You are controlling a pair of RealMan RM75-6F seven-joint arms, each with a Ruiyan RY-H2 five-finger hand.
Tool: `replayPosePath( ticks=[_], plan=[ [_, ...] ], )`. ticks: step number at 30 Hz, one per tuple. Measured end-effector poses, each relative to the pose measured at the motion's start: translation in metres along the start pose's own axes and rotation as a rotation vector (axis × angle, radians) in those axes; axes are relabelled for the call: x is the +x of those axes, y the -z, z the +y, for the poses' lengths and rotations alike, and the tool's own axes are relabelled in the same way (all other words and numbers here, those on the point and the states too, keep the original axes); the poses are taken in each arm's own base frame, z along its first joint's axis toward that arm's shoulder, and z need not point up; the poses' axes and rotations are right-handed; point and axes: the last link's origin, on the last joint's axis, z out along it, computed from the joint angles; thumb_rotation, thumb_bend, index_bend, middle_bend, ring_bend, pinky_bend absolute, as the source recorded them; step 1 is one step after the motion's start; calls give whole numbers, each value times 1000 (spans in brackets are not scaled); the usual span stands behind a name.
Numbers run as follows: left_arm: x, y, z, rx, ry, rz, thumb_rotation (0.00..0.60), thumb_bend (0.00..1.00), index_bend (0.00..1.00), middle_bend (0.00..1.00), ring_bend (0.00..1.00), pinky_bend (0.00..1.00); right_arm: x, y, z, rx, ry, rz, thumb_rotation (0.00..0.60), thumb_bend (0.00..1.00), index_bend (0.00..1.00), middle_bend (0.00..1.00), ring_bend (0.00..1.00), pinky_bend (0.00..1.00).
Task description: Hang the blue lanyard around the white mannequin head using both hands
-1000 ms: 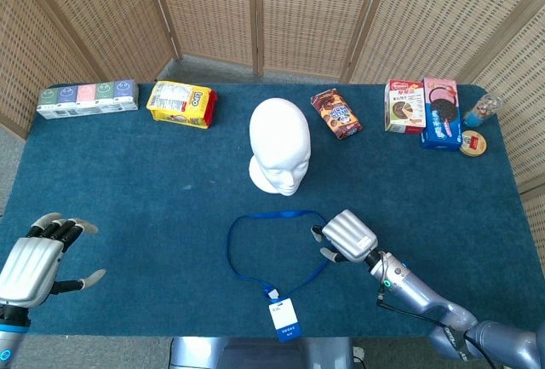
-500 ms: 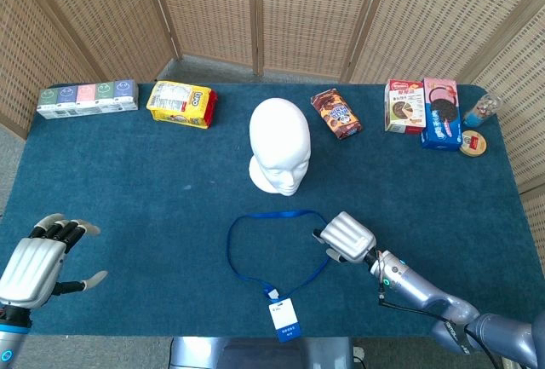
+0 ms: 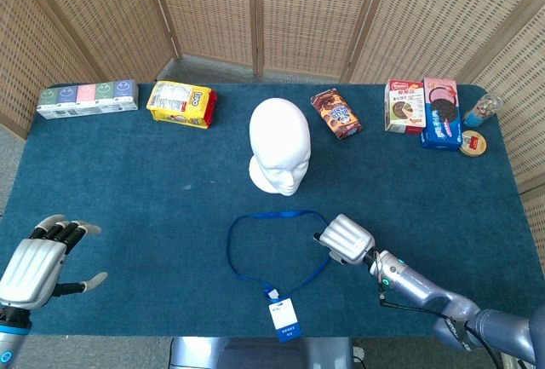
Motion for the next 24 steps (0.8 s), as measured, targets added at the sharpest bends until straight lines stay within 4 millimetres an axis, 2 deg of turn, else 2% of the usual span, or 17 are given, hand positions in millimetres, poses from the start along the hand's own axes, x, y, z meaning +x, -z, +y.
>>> replayPosePath(
  ticks=[24],
  plan=[
    [-2,-2,3,-10,5,-6,428,111,280,323,303,170,-4,1,3,-11,22,-20,541,365,482,1000,1000,1000]
  ],
)
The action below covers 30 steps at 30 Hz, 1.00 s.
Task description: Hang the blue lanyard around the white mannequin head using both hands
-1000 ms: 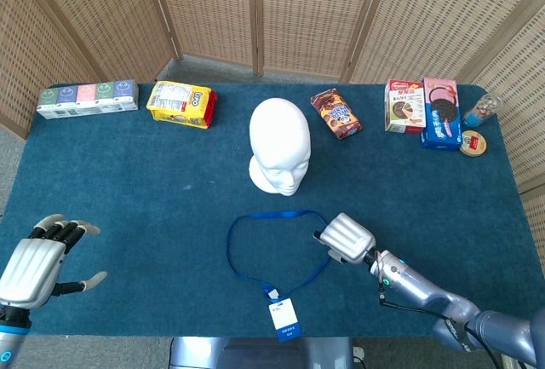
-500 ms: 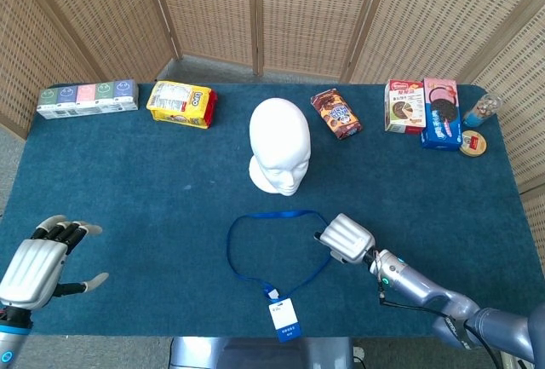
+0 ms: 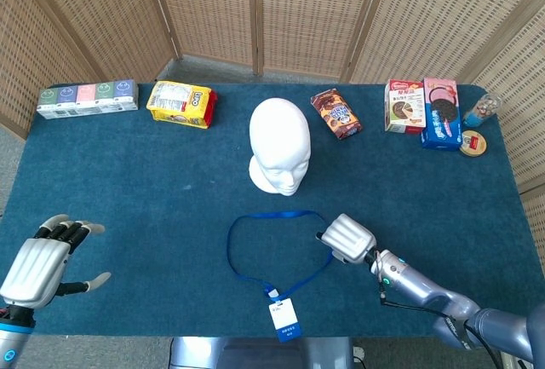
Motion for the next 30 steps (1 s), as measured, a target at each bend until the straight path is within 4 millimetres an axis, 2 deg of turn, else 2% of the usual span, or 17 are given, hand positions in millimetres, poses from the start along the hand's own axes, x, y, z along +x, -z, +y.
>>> replayPosePath(
  ticks=[9,30],
  plan=[
    [0,-1,2,-5,1,-1,428,110,279,323,303,170,1,5,1,-1,9,-3,539,365,482,1000,1000,1000],
    [2,0,3,-8,7,-4,427,110,273,323,303,170,-2,3,2,3,36,-25,540,364,482,1000,1000,1000]
  ],
)
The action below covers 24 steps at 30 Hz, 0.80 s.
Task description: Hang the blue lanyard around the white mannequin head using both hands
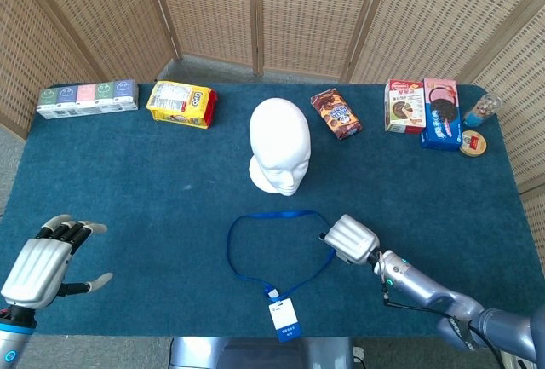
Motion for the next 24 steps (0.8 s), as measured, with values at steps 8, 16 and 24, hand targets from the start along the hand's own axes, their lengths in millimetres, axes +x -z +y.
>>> replayPosePath(
  ticks=[8,16,24],
  plan=[
    [0,0,1,-2,3,0,426,110,268,323,303,170,-1,-1,-1,4,4,-5,541,363,483,1000,1000,1000],
    [0,0,1,-2,1,0,427,110,267,323,302,170,-3,0,-1,2,-4,-8,546,363,482,1000,1000,1000],
    [1,0,1,-2,0,2,425,110,267,323,303,170,-5,-3,-3,1,-15,-4,543,368,503,1000,1000,1000]
  ],
)
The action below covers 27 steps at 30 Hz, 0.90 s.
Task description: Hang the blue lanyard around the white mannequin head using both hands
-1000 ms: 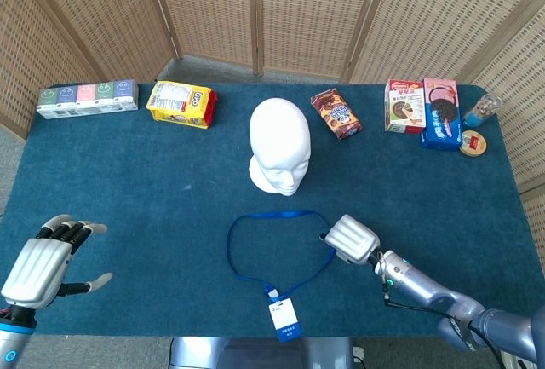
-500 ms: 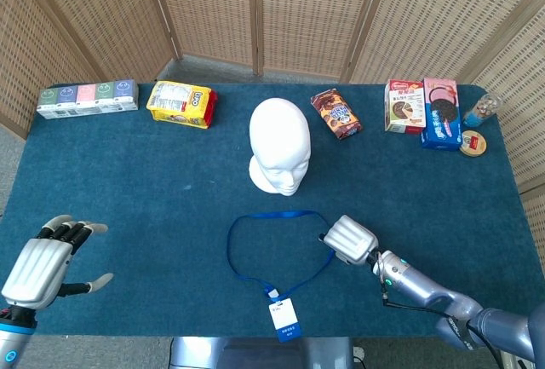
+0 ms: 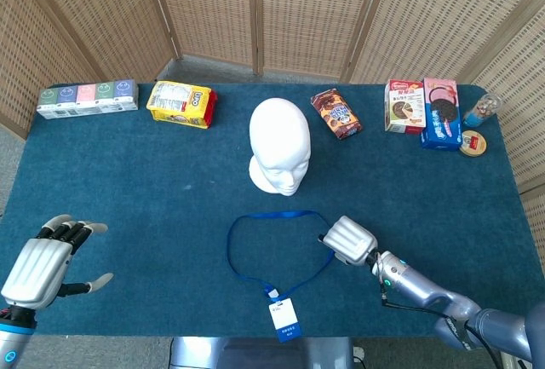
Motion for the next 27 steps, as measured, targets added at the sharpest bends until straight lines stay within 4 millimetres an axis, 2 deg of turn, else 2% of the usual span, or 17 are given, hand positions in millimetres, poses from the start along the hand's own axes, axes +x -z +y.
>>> replayPosePath(
  ticks=[27],
  plan=[
    [1,0,-2,3,-7,2,428,110,258,323,302,170,0,-7,-4,-1,-25,7,542,422,551,1000,1000,1000]
  ],
)
